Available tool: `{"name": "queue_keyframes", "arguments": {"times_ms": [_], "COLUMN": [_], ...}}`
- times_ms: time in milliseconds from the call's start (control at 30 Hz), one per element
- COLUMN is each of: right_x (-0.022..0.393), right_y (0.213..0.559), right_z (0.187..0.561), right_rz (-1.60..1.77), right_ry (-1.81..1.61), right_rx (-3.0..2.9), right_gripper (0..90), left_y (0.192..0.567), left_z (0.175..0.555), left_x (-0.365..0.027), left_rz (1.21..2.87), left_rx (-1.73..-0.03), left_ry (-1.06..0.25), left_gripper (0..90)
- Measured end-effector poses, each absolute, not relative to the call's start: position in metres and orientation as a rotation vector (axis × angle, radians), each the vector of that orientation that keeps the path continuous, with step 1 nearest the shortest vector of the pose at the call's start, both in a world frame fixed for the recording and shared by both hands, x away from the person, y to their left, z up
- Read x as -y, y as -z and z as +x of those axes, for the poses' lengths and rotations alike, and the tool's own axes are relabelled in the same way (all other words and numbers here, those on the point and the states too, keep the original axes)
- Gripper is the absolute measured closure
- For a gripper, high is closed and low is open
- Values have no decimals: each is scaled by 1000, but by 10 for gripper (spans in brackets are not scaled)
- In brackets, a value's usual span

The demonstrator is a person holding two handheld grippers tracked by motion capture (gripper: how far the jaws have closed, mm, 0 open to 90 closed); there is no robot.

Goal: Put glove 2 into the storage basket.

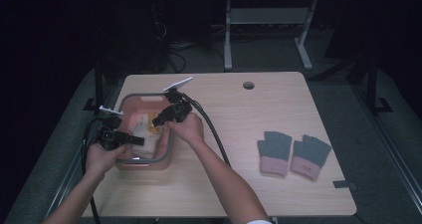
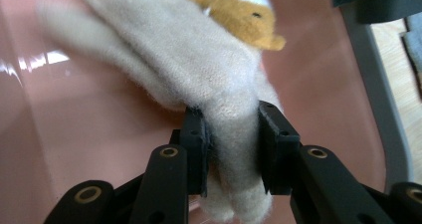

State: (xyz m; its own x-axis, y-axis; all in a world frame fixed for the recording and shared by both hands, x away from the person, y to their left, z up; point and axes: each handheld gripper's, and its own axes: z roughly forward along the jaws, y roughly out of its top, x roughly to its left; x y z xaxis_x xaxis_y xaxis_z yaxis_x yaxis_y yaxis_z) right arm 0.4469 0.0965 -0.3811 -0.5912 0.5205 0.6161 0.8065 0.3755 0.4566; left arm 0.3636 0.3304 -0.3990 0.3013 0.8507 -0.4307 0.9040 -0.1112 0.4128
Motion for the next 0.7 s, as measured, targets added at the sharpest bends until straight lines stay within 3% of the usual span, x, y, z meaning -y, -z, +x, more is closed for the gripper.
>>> {"name": "queue_keyframes", "arguments": {"times_ms": [133,200,267,367,533,700], "right_x": [-94,-91,-88,-85,-76,-69], "right_y": [379,378,376,374,371,370], "right_z": [446,445,445,444,443,442], "right_rz": [-1155,-1155,-1152,-1155,-1158,-1160], "right_ry": [1078,1096,1106,1114,1139,1148], "right_rx": [2272,2266,2262,2264,2245,2240], "right_gripper": [679,679,679,679,664,660], "left_y": [398,394,385,378,376,385], "left_z": [364,364,364,363,365,369], "left_x": [-332,-334,-337,-337,-330,-324], "left_rz": [1960,1946,1924,1918,1977,2059], "left_rx": [-1562,-1570,-1576,-1568,-1540,-1553], "left_ry": [124,98,63,36,14,11], "left_gripper": [621,545,539,545,652,664]}}
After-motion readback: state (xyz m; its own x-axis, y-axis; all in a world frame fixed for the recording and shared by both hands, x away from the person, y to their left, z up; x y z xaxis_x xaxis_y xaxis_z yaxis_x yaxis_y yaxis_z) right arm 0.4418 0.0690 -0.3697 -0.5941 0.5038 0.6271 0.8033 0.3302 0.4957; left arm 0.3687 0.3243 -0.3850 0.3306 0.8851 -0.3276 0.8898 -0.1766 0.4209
